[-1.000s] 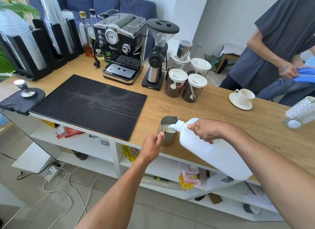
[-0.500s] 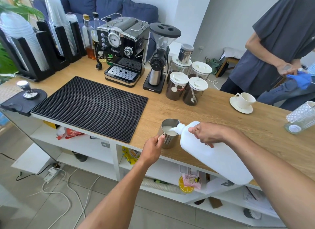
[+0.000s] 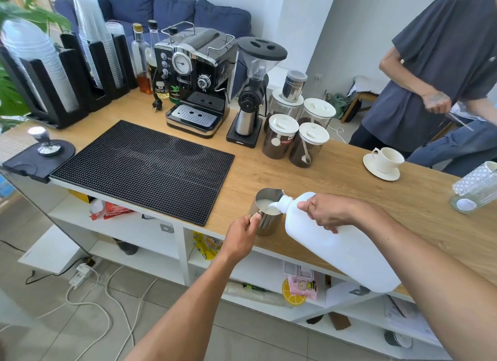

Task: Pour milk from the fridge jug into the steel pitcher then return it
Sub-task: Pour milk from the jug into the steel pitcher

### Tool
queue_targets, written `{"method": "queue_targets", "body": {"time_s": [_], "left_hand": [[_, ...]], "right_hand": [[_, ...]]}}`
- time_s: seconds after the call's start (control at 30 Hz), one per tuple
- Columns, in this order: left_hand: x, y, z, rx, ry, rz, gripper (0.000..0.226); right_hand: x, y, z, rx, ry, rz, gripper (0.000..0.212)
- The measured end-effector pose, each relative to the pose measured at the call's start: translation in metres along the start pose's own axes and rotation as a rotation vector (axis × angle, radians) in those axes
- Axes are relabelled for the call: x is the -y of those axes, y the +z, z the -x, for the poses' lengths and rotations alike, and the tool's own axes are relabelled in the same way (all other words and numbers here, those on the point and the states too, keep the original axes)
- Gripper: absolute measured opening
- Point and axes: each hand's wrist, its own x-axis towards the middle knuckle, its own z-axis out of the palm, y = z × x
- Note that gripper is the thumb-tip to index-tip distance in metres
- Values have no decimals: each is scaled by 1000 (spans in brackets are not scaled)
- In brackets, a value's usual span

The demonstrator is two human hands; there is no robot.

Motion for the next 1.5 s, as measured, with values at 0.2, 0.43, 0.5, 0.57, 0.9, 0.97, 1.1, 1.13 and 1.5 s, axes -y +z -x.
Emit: {"method": "queue_targets", "body": {"time_s": [0.2,0.43,0.5,0.57,0.9,0.97,1.1,1.13,1.5], "left_hand": [[0,0,0,-1,3,-13,44],[-1,0,1,-2,0,-4,44],[-1,0,1,-4,2,-7,44],[-2,-1,1,-3,5,-14,44],[-2,-1,2,11,-19,8,43],[-3,-1,2,12,-19,10,43],[-5,-2,2,13,-21,16,44],[-5,-2,2,16,-25,16,44],[-5,-1,3,4,-28,25,45]], "right_hand": [[1,0,1,-8,-1,-2,43],[1,1,0,-9,5,-11,46],[1,1,0,-18,4,-16,42],[1,1,0,-26,8,-33,38],[-1,2,1,-11,-8,-25,48],[-1,1,0,-9,-10,-15,50],[-1,2,1,-10,-11,-10,47],[-1,2,1,-9,-9,-12,48],[-2,1,-1,-1,-14,-14,50]]}}
